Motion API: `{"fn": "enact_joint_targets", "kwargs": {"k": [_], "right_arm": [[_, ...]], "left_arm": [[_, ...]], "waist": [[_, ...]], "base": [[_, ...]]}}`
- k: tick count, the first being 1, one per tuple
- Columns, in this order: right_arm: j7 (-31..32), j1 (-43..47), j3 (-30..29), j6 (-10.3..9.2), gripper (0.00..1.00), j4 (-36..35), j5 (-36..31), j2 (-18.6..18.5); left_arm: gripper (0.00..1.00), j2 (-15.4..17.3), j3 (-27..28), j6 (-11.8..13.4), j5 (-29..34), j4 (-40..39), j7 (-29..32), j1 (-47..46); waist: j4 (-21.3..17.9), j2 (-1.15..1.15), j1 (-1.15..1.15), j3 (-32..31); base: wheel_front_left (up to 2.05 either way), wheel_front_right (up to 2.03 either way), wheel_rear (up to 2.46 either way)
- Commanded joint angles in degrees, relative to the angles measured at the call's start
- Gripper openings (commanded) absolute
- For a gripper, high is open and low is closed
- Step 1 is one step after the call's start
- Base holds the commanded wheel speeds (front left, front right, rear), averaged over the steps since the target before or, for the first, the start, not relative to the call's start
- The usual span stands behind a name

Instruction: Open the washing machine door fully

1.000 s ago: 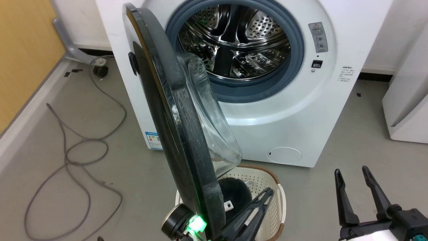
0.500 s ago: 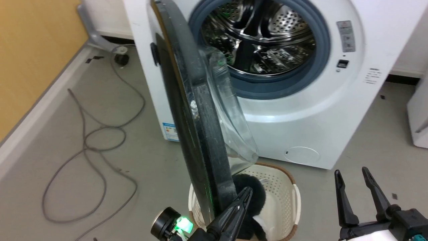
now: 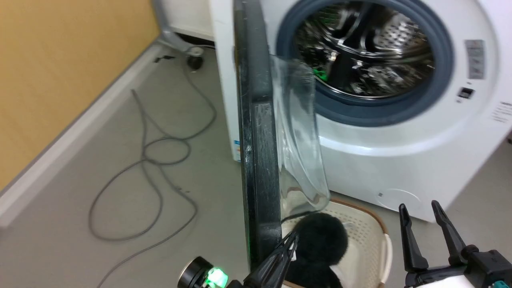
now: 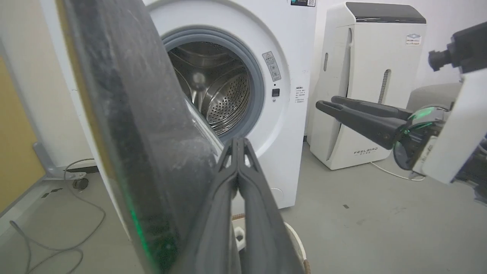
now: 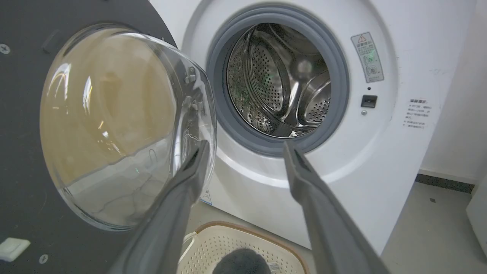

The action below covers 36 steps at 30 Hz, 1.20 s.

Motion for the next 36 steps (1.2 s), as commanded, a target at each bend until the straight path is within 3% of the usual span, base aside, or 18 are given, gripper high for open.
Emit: {"fn": "enact_joint_targets", "kwargs": {"k": [1, 10, 18, 28, 36], "right_arm": [[-0.26, 0.26, 0.22, 0.05, 1.00, 0.06, 0.40, 0.20], [-0.26, 0.16, 0.46, 0.05, 1.00, -0.17, 0.08, 0.20], [-0.26, -0.32, 0.73, 0.05, 1.00, -0.41, -0.54, 0.20], [-0.26, -3.00, 1.77, 0.05, 1.00, -0.38, -2.35, 0.20], [-0.26, -4.41, 1.78, 0.05, 1.00, -0.47, -3.80, -0.05]], "left_arm": [[0.00, 0.52, 0.64, 0.40, 0.37, -0.05, -0.23, 1.13], [0.00, 1.44, 3.88, 1.68, 0.36, -0.99, -0.23, 2.31], [0.00, 2.22, 8.34, 3.65, -0.22, -2.25, -0.23, 3.32], [0.00, 1.73, 19.32, 5.04, -4.11, 0.56, -0.23, 0.69], [0.00, 0.73, 30.29, 5.34, -6.28, 4.90, -0.23, -4.19]], "waist": [[2.26, 0.00, 0.00, -0.29], [7.29, 0.00, 0.00, 0.02], [9.44, 0.00, 0.00, 1.75], [9.93, 0.00, 0.00, 5.27], [8.06, 0.00, 0.00, 8.22]], "base": [[0.00, 0.00, 0.00], [0.00, 0.00, 0.00], [0.00, 0.00, 0.00], [0.00, 0.00, 0.00], [0.00, 0.00, 0.00]]}}
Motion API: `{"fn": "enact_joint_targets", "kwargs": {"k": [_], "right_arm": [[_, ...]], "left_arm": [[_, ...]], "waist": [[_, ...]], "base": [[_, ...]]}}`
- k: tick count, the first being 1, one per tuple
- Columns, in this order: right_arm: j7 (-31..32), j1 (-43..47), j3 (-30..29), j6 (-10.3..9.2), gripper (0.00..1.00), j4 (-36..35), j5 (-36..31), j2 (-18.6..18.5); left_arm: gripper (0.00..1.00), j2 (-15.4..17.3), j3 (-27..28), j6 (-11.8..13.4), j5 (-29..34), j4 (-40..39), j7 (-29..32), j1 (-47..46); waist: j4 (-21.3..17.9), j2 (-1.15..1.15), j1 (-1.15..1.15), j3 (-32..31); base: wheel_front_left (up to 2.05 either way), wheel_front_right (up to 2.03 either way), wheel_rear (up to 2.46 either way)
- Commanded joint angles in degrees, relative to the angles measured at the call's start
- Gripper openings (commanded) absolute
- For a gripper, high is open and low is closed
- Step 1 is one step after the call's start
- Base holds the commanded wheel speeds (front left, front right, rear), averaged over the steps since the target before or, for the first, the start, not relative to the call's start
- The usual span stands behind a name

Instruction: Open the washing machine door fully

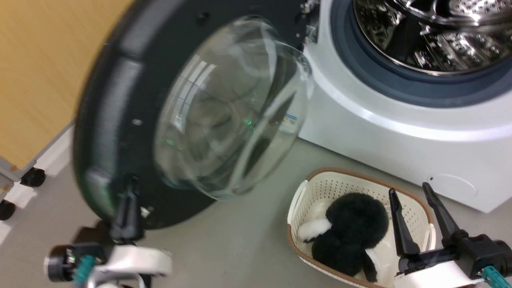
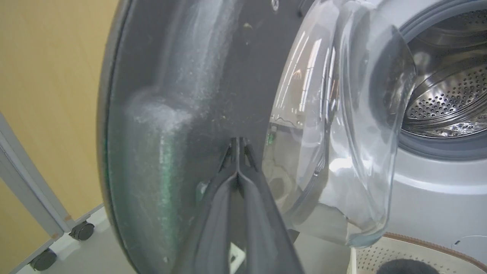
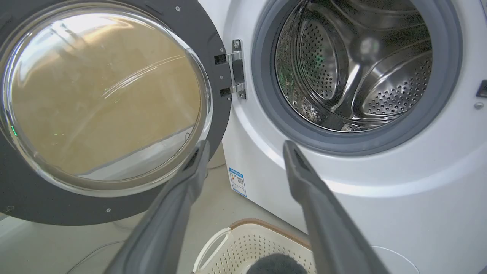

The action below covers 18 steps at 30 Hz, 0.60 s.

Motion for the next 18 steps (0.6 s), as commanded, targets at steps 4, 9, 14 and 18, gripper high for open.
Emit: {"fn": "enact_joint_targets", "kwargs": {"k": [4, 9, 14, 18], "right_arm": [[-0.26, -1.59, -0.15, 0.05, 1.00, 0.04, -0.80, -0.60], [-0.26, -2.90, 0.65, 0.05, 1.00, 0.15, -0.77, -1.34], [-0.26, -3.91, 0.82, 0.05, 1.00, -0.06, -0.84, -2.11], [-0.26, -4.42, 0.74, 0.05, 1.00, -0.14, -0.84, -2.53]], "left_arm": [[0.00, -0.77, 5.68, -0.06, -1.17, 3.03, -0.07, -4.60], [0.00, -1.35, 12.26, -0.83, -1.31, 6.75, -0.07, -9.12], [0.00, -1.28, 18.83, -1.66, -1.10, 9.97, -0.07, -13.19], [0.00, -1.12, 23.41, -2.34, -0.85, 12.65, -0.07, -15.80]], "waist": [[-1.41, 0.00, 0.00, 1.77], [-3.16, 0.00, 0.00, 3.59], [-4.92, 0.00, 0.00, 5.26], [-6.15, 0.00, 0.00, 6.33]], "base": [[0.00, 0.00, 0.00], [0.00, 0.00, 0.00], [0.00, 0.00, 0.00], [0.00, 0.00, 0.00]]}}
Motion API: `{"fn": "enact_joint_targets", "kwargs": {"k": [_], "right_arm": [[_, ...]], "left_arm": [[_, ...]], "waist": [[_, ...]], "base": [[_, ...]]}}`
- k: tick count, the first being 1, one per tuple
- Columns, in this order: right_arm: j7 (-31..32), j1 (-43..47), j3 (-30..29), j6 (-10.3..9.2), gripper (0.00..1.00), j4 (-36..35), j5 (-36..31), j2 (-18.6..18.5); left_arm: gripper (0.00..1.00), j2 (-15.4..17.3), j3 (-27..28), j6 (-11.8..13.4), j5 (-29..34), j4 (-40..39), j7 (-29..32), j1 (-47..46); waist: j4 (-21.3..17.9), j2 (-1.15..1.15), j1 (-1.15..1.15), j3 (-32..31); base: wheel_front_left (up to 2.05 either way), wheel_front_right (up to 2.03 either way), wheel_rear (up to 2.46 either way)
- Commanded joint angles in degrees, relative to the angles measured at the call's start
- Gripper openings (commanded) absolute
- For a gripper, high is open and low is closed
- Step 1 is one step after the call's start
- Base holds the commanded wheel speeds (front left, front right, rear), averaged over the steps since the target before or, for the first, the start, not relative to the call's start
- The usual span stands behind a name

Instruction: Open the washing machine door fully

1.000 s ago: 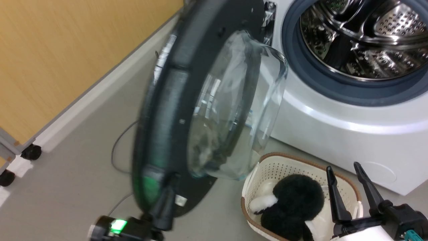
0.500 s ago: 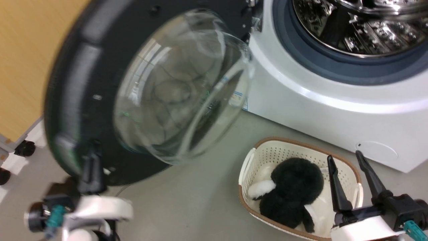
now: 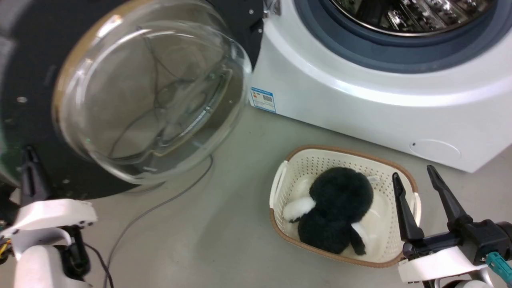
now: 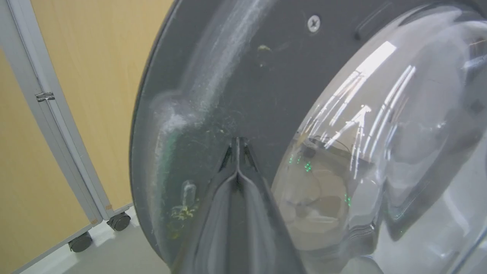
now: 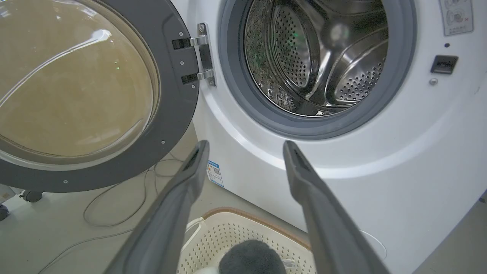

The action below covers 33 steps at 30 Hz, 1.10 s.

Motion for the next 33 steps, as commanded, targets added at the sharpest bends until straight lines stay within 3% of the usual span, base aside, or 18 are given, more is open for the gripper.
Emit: {"fn": "enact_joint_targets", "kwargs": {"k": [1, 17, 25, 33], "right_arm": [[-0.26, -0.96, -0.01, 0.05, 1.00, -0.27, -0.17, -0.34], [-0.26, -2.74, 0.49, 0.05, 1.00, 0.06, -0.16, -0.86], [-0.26, -1.97, -0.11, 0.05, 1.00, 0.57, -0.03, 0.08], [-0.26, -0.21, -0.87, 0.05, 1.00, 0.89, 0.24, 1.46]], "left_arm": [[0.00, 0.24, 1.14, -0.19, 0.29, 0.81, -0.07, -1.06], [0.00, 1.21, 11.05, -2.55, 3.20, 6.32, -0.07, -7.33], [0.00, 0.85, 12.57, -5.01, 5.36, 4.23, -0.07, -5.08], [0.00, -0.72, 10.54, -6.61, 7.35, -1.79, -0.07, 0.74]], "waist": [[-0.80, 0.00, 0.00, 0.73], [-3.36, 0.00, 0.00, 2.67], [-4.37, 0.00, 0.00, -0.36], [-5.08, 0.00, 0.00, -5.40]], "base": [[0.00, 0.00, 0.00], [0.00, 0.00, 0.00], [0.00, 0.00, 0.00], [0.00, 0.00, 0.00]]}}
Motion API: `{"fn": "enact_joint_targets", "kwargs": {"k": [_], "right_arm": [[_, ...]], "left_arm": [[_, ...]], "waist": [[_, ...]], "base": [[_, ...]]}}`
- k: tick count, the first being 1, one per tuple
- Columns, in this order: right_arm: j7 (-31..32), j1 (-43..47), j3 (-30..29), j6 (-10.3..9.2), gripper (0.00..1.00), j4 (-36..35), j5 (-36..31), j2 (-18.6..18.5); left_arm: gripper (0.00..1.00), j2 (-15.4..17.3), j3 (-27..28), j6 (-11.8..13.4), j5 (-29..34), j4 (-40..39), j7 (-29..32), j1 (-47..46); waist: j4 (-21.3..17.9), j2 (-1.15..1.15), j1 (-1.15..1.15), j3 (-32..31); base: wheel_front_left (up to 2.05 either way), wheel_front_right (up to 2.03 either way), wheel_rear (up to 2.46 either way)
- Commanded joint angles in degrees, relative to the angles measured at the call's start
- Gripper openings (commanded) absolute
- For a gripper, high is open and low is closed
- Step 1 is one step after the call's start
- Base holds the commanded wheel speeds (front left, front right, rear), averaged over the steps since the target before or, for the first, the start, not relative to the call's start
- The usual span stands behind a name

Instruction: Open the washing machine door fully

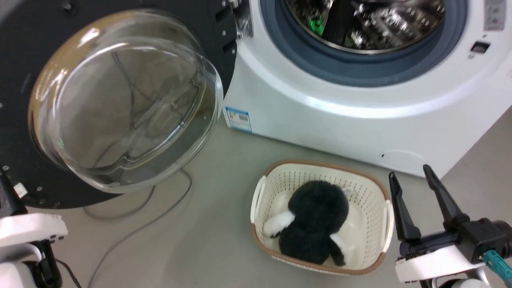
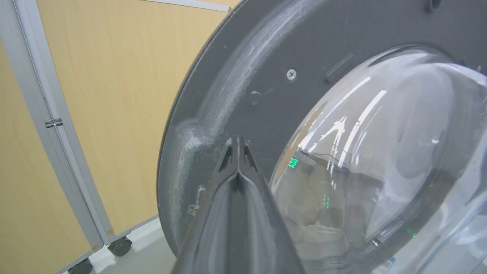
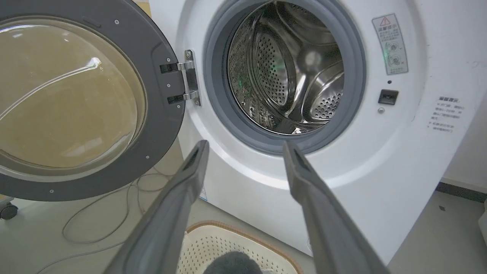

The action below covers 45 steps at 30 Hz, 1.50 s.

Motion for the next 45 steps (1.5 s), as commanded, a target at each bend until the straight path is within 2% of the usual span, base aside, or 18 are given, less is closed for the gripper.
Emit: {"fn": "enact_joint_targets", "kwargs": {"k": [1, 10, 11, 12, 21, 29, 30, 45], "right_arm": [[-0.26, 0.79, -0.18, 0.05, 1.00, 0.08, 0.47, 0.40], [-0.26, 3.69, -1.66, 0.05, 1.00, -0.18, 0.69, 1.07], [-0.26, 3.98, -1.77, 0.05, 1.00, -0.22, 0.69, 1.11], [-0.26, 4.21, -1.85, 0.05, 1.00, -0.31, 0.69, 1.14], [-0.26, 5.60, -1.59, 0.05, 1.00, -1.12, 1.77, 1.23], [-0.26, 6.46, -1.89, 0.05, 1.00, -1.68, 2.26, 1.24], [-0.26, 6.79, -2.38, 0.05, 1.00, -1.79, 2.51, 1.24], [-0.26, 7.97, -3.64, 0.05, 1.00, -2.13, 2.82, 1.24]], "left_arm": [[0.00, -0.26, -0.55, -0.29, 0.32, -1.40, -0.07, 1.46], [0.00, -1.04, -7.60, -1.67, 1.36, -6.53, -0.07, 7.15], [0.66, -1.10, -8.70, -1.77, 1.16, -6.98, -0.07, 7.71], [1.00, -1.14, -9.83, -1.86, 1.13, -7.37, -0.07, 8.36], [1.00, -1.26, -16.76, -2.15, -0.13, -11.36, -0.07, 13.12], [1.00, -1.27, -21.04, -2.05, -1.37, -13.67, -0.07, 16.58], [1.00, -1.27, -22.54, -1.84, -1.72, -13.68, -0.07, 17.97], [1.00, -1.28, -26.43, 0.07, -2.77, -11.29, -0.07, 19.75]], "waist": [[-0.49, 0.00, 0.00, -1.96], [-1.37, 0.00, 0.00, -7.03], [-1.58, 0.00, 0.00, -7.49], [-1.85, 0.00, 0.00, -7.88], [-5.87, 0.00, 0.00, -10.47], [-10.47, 0.00, 0.00, -11.14], [-12.00, 0.00, 0.00, -11.20], [-18.62, 0.00, 0.00, -11.02]], "base": [[0.00, 0.00, 0.00], [0.00, 0.00, 0.00], [0.00, 0.00, 0.00], [0.00, 0.00, 0.00], [0.00, 0.00, 0.00], [0.00, 0.00, 0.00], [0.00, 0.00, 0.00], [0.00, 0.00, 0.00]]}}
